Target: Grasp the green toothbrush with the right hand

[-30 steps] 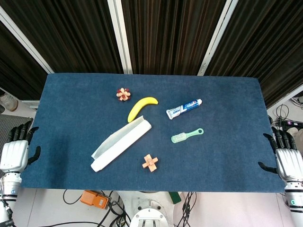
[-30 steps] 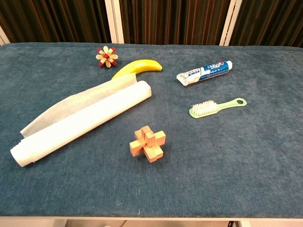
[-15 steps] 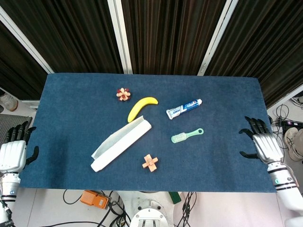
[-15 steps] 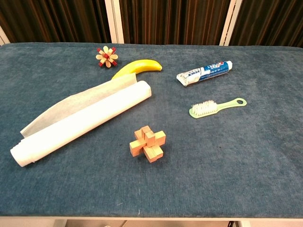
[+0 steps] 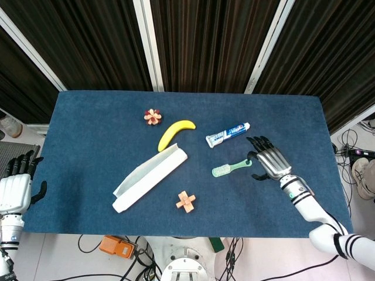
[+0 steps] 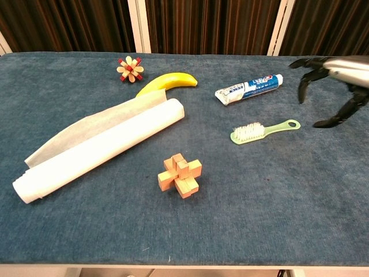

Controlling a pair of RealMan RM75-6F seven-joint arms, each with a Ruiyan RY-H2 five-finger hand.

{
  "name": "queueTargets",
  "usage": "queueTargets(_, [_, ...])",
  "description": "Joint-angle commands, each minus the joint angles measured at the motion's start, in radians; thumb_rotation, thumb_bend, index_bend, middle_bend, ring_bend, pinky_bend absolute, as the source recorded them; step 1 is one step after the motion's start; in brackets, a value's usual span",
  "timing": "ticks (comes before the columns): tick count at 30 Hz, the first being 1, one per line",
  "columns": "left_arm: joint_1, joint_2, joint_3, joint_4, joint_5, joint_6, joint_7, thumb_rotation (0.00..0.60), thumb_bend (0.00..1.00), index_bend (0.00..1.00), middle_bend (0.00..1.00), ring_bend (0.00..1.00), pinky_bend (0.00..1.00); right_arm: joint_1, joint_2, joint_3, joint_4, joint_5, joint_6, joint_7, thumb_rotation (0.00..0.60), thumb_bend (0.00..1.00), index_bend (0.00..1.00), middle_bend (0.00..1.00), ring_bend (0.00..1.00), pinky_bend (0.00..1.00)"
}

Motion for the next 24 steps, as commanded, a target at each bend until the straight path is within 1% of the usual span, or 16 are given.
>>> queueTargets(1, [0.000, 0.001, 0.000, -0.001, 0.000, 0.000, -0.002, 0.600, 0.41, 0.17, 0.02, 0.00, 0.05, 0.034, -0.045, -0.004, 0.045, 0.003, -0.032, -0.002, 0.600, 0.35, 0.51, 0.08, 0.05, 0.02])
queueTargets(14, [-0.002, 0.004, -0.002, -0.002, -0.006, -0.008, -0.005, 0.600, 0.41, 0.17, 0.02, 0.00, 0.05, 0.083, -0.145, -0.009, 0.187, 0.058, -0.078, 0.020, 0.600, 0.40, 0.54, 0.08, 0.05, 0.02])
queueTargets(19, [-0.002, 0.004, -0.003, -0.002, -0.009, -0.008, -0.003, 0.600, 0.41, 0.17, 0.02, 0.00, 0.05, 0.108, -0.181, -0.016, 0.239, 0.059, -0.098, 0.040, 0.600, 0.41, 0.54, 0.08, 0.05, 0.02])
queueTargets(24, [-0.004, 0.005, -0.006, -0.003, -0.016, -0.012, -0.004, 0.600, 0.41, 0.17, 0.02, 0.00, 0.05, 0.126, -0.197, -0.028, 0.258, 0.048, -0.103, 0.055, 0.600, 0.43, 0.55, 0.08, 0.05, 0.02])
